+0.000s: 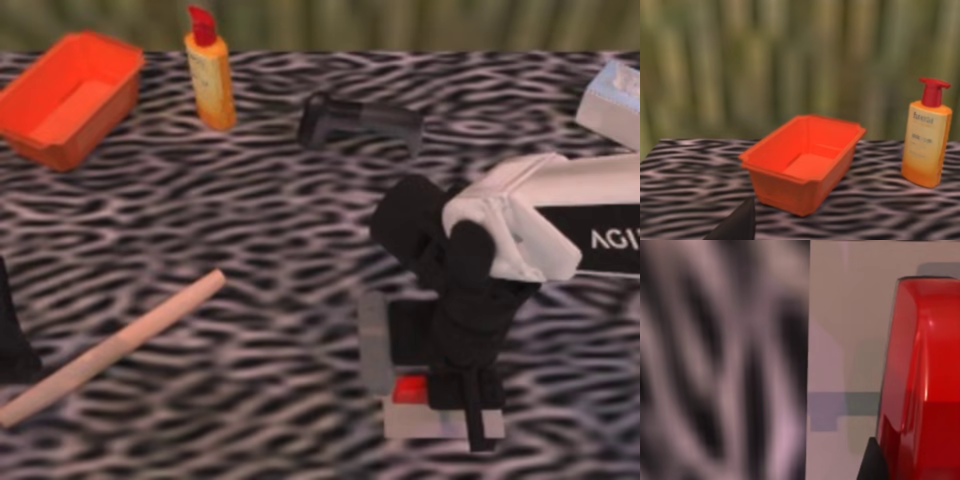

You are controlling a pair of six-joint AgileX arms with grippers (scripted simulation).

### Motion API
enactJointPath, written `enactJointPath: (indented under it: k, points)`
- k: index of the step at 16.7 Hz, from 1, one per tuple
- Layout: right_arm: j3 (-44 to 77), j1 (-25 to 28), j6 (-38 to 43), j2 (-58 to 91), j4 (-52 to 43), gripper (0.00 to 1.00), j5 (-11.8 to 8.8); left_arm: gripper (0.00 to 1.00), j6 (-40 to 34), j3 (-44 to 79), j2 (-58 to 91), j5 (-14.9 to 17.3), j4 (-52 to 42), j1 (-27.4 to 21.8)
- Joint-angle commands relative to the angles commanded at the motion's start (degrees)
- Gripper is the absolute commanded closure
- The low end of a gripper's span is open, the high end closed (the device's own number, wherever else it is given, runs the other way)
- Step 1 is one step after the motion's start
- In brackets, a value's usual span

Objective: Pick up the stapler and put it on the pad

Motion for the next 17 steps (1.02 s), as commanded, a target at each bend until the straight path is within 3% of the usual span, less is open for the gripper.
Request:
enactJointPath:
  k: [11, 17]
  points:
    - [0.0, 0.0, 0.0, 0.0, 0.0, 0.02, 0.0, 0.0, 0.0, 0.0, 0.0, 0.0, 0.0, 0.0]
    - [0.0, 0.0, 0.0, 0.0, 0.0, 0.0, 0.0, 0.0, 0.0, 0.0, 0.0, 0.0, 0.0, 0.0]
